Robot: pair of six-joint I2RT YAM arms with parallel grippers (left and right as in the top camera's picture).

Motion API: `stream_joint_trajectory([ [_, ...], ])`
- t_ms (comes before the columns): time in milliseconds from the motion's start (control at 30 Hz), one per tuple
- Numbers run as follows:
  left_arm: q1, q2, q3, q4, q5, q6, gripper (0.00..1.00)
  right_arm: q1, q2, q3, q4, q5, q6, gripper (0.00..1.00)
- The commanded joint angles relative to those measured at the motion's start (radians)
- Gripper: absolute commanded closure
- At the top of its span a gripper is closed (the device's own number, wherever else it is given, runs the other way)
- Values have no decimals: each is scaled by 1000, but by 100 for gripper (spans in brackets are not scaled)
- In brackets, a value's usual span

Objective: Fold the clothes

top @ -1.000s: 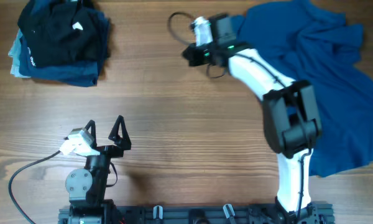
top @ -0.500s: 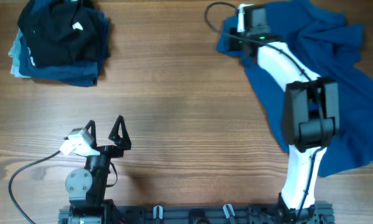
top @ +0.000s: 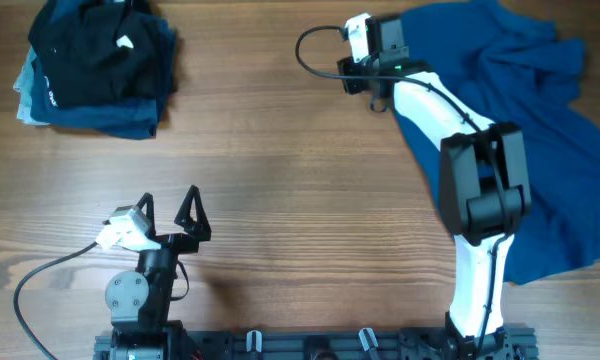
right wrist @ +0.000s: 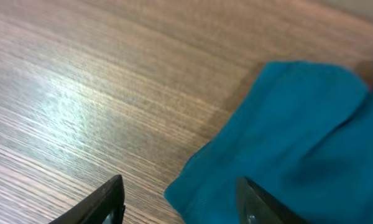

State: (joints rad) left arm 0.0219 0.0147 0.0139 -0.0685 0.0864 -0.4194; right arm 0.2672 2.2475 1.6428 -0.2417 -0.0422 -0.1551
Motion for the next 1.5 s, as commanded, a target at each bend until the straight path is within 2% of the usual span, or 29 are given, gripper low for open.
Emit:
stream_joint_trajectory([
  [0,6,-6,-8,-2,-10,23,0,-3,64,18,6,58,-28,41],
  [333,6,-6,-8,-2,-10,23,0,-5,101,18,31,54,-25,41],
  [433,6,-6,-8,-2,-10,23,0,-5,134,18,24,42,-25,46],
  [500,6,-6,-8,-2,-10,23,0,-5,142,18,21,41,-24,57],
  [567,6,-6,-8,-2,-10,23,0,-2,142,18,21,41,-9,79],
  [600,6,-6,-8,-2,-10,23,0,1,142,18,19,37,3,86],
  [733,6,-6,-8,-2,-10,23,0,22,142,18,-3,-92,7,94],
  [933,6,-6,-8,-2,-10,23,0,88,140,22,-36,-252,64,96],
  [1233,6,-6,-8,-2,-10,23,0,253,140,23,-32,-629,374,95],
  [1467,6,-6,-8,-2,-10,23,0,447,140,23,-6,-654,498,95],
])
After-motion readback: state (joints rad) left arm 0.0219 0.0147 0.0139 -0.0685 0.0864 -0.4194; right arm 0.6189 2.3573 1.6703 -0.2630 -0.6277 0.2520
